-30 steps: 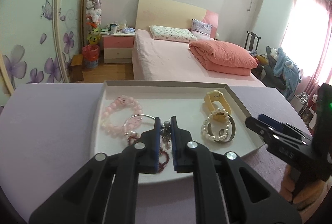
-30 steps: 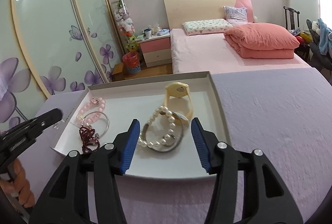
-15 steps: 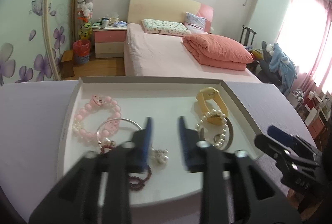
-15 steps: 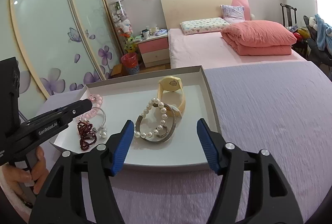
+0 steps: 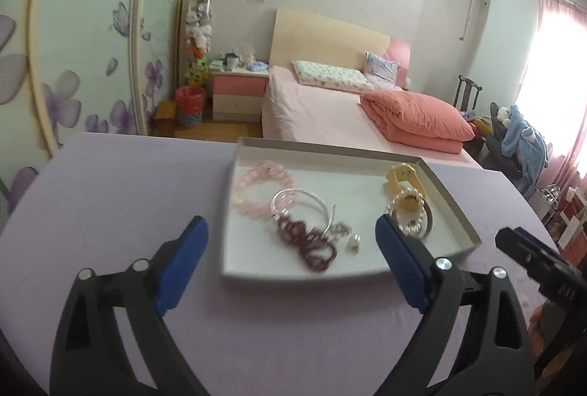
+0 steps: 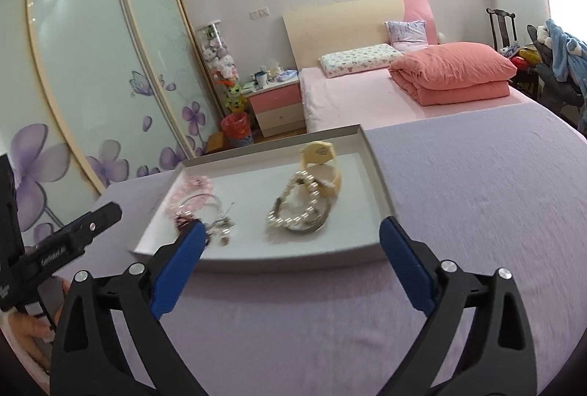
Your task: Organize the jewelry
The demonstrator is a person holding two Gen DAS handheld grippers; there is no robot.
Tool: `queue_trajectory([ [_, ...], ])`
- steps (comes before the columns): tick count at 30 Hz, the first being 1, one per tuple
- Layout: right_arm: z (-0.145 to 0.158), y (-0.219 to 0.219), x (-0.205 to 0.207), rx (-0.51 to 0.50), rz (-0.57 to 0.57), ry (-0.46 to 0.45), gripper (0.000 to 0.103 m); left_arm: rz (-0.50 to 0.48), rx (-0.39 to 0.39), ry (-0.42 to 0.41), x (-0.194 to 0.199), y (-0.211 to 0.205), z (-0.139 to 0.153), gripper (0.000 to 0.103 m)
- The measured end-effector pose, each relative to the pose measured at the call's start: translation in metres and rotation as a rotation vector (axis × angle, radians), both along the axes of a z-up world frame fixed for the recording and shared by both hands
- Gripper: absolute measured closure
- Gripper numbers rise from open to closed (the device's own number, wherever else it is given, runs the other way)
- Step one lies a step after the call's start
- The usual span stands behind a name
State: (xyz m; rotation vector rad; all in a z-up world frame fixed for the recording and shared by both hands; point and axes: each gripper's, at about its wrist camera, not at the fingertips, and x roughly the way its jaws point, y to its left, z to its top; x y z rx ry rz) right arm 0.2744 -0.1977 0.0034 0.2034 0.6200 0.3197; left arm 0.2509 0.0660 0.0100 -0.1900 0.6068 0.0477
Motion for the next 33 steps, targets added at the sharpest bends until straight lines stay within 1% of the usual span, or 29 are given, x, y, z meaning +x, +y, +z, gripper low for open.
queue_trajectory([
  [1,0.001,0.002,-0.006,-0.001,0.000,-0.005,0.002,0.006,0.003,-0.012,-0.014,0.001,0.001,0.010],
  [5,0.007,0.009,-0.031,-0.017,-0.005,-0.026,0.002,0.031,-0.010,-0.060,-0.050,0.007,0.009,0.007],
  [8,0.010,0.014,-0.046,-0.054,-0.020,-0.052,0.002,0.043,-0.013,-0.109,-0.076,0.008,0.014,0.006],
  [11,0.010,0.017,-0.058,-0.095,-0.045,-0.073,0.002,0.062,0.030,-0.158,-0.099,0.001,0.018,0.006],
  [14,0.006,0.016,-0.069,-0.106,-0.064,-0.092,0.002,0.057,0.057,-0.175,-0.114,-0.008,0.018,0.006],
  [16,0.004,0.015,-0.073,-0.112,-0.073,-0.107,0.002,0.040,0.061,-0.177,-0.119,-0.014,0.018,0.006],
  [18,0.003,0.017,-0.077,-0.140,-0.078,-0.131,0.002,0.029,0.068,-0.181,-0.121,-0.017,0.018,0.006],
  [20,0.003,0.020,-0.082,-0.156,-0.066,-0.149,0.002,0.022,0.078,-0.186,-0.122,-0.022,0.018,0.006],
  [24,0.001,0.024,-0.084,-0.155,-0.027,-0.154,0.002,0.006,0.073,-0.182,-0.120,-0.027,0.016,0.006],
  [27,-0.001,0.025,-0.087,-0.168,-0.029,-0.164,0.002,-0.003,0.071,-0.179,-0.120,-0.026,0.014,0.006],
  [33,0.001,0.021,-0.089,-0.154,-0.033,-0.167,0.002,-0.009,0.059,-0.175,-0.118,-0.025,0.012,0.006],
])
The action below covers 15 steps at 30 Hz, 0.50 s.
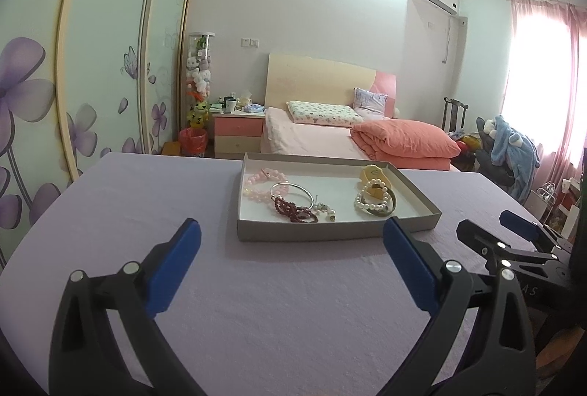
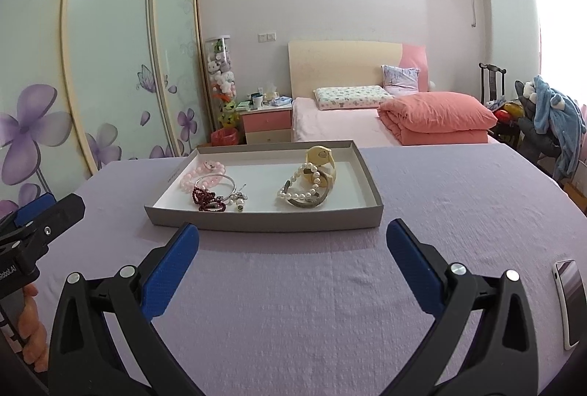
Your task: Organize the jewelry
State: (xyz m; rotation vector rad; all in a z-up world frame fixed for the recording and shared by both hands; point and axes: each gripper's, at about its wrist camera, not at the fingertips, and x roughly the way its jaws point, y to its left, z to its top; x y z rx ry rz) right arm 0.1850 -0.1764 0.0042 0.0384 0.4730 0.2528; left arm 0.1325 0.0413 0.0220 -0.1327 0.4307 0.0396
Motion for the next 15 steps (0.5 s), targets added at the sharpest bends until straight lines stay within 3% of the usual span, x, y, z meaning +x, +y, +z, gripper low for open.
queue_trajectory([
  [15,0.0012,-0.0001,-0.0001,0.010,0.009,0.010,0.002,-0.008,-0.003,0.007,-0.0008,-0.0008,-0.0022,0.006],
])
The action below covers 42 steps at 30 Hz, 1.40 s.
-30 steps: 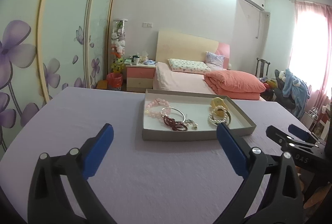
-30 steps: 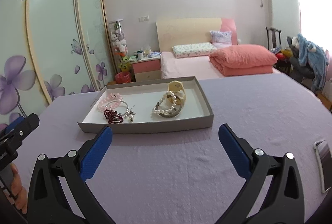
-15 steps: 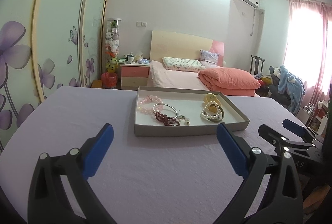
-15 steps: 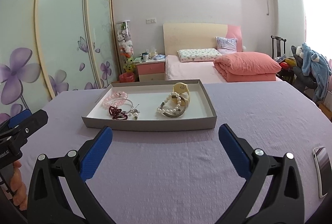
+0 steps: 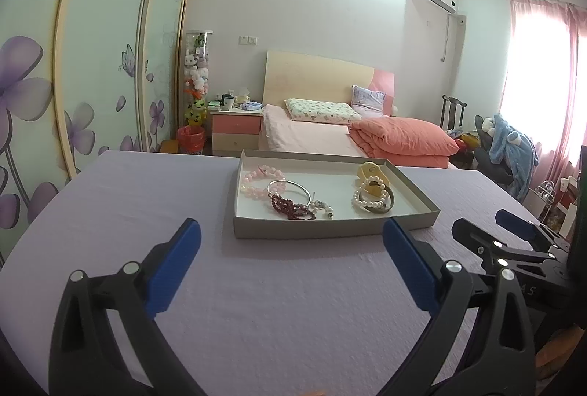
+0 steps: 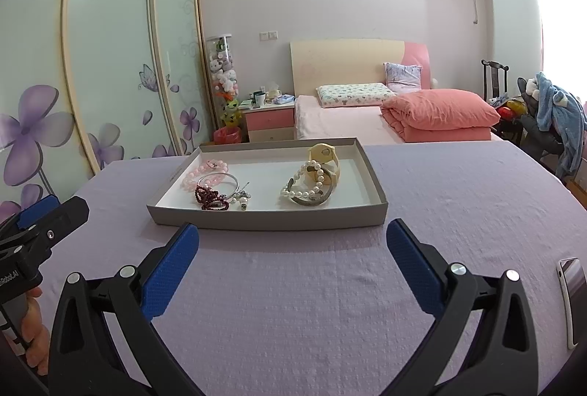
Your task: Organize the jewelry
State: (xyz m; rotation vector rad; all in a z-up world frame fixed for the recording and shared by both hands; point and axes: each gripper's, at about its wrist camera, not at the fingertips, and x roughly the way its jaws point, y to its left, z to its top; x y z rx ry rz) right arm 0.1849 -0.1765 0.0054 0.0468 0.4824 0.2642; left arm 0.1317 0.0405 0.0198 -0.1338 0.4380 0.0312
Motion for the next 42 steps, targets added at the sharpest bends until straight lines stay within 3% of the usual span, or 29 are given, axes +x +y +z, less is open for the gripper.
queue_trajectory([
  [42,-0.003,0.005,0.000,-0.001,0.003,0.005,0.002,0.003,-0.011,0.030,0.003,0.000,-0.012,0.005],
])
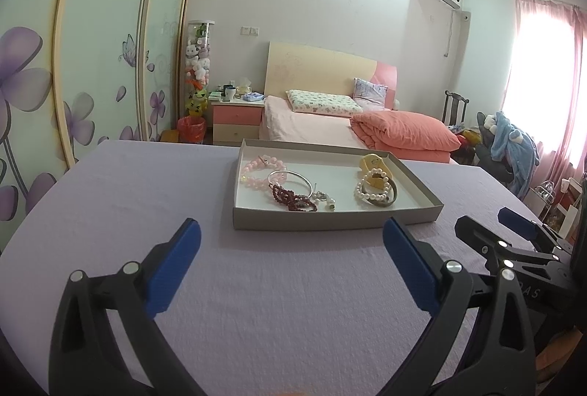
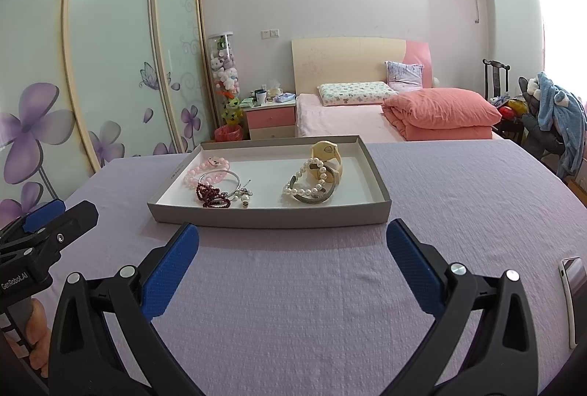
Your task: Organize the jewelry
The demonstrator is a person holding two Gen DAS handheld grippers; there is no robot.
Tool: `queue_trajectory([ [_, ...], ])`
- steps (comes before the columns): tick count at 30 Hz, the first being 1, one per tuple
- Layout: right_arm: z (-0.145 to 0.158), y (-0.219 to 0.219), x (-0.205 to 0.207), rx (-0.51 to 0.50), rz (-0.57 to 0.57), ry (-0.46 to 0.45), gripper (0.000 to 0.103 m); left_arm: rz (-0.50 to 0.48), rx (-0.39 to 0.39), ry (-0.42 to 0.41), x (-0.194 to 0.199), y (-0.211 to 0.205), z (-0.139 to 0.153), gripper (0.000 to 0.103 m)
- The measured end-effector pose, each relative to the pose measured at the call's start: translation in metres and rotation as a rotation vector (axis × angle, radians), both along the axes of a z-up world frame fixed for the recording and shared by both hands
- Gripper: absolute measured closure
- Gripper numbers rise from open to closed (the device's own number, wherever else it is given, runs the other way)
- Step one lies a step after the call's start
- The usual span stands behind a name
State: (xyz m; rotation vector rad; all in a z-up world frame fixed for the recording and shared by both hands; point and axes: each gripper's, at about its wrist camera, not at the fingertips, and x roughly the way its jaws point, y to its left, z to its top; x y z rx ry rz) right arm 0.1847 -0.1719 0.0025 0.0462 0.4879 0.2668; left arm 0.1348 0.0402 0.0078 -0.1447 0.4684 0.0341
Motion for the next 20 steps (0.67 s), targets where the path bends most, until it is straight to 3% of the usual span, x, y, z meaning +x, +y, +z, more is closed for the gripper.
queue_trajectory([
  [20,-0.0006,-0.0009,0.0005,-0.001,-0.003,0.000,0.002,0.003,-0.010,0.008,0.0050,-0.0002,0.0025,0.005],
])
